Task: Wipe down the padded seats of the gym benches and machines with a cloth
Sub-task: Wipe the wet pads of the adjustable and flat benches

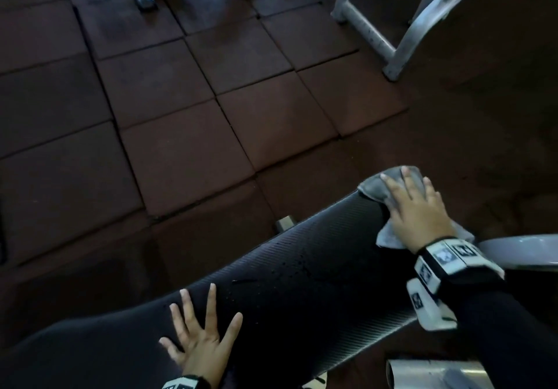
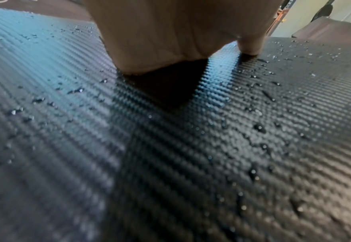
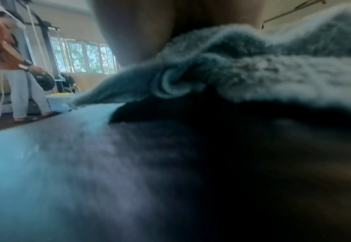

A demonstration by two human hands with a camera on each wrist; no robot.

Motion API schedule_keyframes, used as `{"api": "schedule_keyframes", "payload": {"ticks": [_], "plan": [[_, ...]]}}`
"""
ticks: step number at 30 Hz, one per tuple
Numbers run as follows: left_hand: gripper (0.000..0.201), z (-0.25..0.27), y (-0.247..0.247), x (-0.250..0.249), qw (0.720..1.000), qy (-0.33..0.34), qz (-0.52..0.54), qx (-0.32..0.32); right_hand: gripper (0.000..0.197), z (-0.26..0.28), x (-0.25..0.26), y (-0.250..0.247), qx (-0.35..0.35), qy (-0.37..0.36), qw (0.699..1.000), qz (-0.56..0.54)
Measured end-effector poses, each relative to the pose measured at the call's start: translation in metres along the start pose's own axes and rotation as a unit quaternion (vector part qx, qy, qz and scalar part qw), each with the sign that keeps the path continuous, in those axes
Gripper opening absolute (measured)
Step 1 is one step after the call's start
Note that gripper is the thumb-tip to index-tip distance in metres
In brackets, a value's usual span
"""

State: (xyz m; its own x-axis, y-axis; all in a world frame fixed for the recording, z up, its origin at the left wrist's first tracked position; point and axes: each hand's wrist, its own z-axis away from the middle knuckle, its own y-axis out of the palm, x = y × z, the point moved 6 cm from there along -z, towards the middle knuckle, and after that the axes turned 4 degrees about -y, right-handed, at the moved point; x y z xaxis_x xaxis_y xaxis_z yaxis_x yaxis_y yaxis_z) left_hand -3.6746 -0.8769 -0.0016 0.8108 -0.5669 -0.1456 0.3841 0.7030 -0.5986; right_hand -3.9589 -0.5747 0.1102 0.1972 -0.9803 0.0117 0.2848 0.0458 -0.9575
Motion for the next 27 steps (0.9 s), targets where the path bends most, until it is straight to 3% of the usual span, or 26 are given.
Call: {"api": "schedule_keyframes", "payload": {"ticks": [3,8,13,15,20,24,27], "plan": [[0.077,0.001,0.0,0.0,1.0,0.004,-0.001,-0.002,0.047,-0.014,0.038,0.001,-0.013,-0.009,0.999,0.032],[0.078,0.0,0.001,0.002,1.0,0.008,0.002,-0.002,0.05,0.027,0.107,0.031,-0.015,-0.151,0.986,0.074],[0.079,0.002,0.0,0.0,1.0,0.017,0.01,0.011,0.064,0.103,0.089,0.053,0.014,-0.231,0.97,0.076],[0.079,0.002,0.0,0.0,1.0,0.012,0.001,0.021,0.068,0.111,0.057,0.051,0.031,-0.211,0.974,0.076],[0.078,0.001,0.0,0.0,1.0,0.01,-0.004,0.018,0.055,0.07,-0.007,0.021,0.042,-0.053,0.997,0.022],[0.084,0.0,0.0,0.002,1.0,0.015,-0.013,0.006,0.05,0.02,0.003,0.005,0.006,0.016,1.0,0.007],[0.079,-0.001,0.001,0.003,1.0,0.011,-0.012,0.003,0.049,0.005,0.043,0.005,-0.009,-0.007,1.0,0.02]]}}
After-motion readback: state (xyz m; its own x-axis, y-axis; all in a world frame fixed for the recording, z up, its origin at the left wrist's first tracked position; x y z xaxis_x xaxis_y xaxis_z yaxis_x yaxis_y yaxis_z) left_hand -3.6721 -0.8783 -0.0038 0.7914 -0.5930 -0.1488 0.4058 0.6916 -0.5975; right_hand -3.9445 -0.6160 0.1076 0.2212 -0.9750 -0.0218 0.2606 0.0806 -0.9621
